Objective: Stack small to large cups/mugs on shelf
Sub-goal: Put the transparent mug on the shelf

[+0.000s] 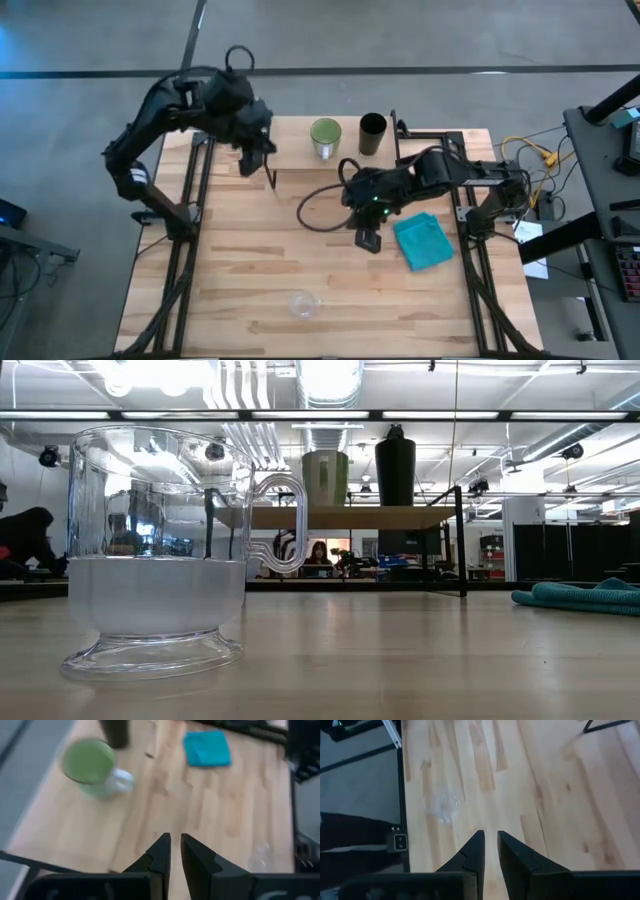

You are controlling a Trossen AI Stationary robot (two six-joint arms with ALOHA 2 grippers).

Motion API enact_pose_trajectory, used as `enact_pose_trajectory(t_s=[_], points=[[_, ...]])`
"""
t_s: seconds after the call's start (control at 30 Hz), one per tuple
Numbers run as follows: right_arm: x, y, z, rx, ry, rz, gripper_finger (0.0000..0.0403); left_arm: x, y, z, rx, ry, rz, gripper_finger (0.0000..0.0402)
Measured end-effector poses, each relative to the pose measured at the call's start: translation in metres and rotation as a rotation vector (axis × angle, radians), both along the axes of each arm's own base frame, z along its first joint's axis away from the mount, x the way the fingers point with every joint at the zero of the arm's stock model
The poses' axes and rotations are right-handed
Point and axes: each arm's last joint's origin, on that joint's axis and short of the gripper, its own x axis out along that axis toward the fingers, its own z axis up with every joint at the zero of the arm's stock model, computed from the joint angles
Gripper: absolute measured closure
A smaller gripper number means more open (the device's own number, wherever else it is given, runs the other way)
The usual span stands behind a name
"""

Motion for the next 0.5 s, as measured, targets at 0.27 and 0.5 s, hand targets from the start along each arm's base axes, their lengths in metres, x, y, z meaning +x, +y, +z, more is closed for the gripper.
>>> enact_pose_trajectory(t_s=[0.27,0.5], points=[[0.014,0.013,-0.022,-0.016,0.083,0.030,0.0349,0.022,-0.054,-0.019,-0.037,0.127,-0.229,0.0372],[0.012,0.018,-0.023,-0.011,0.107,0.029,0.0356,0.052,-0.095,-0.065,-0.077,0.280,-0.309,0.0372]])
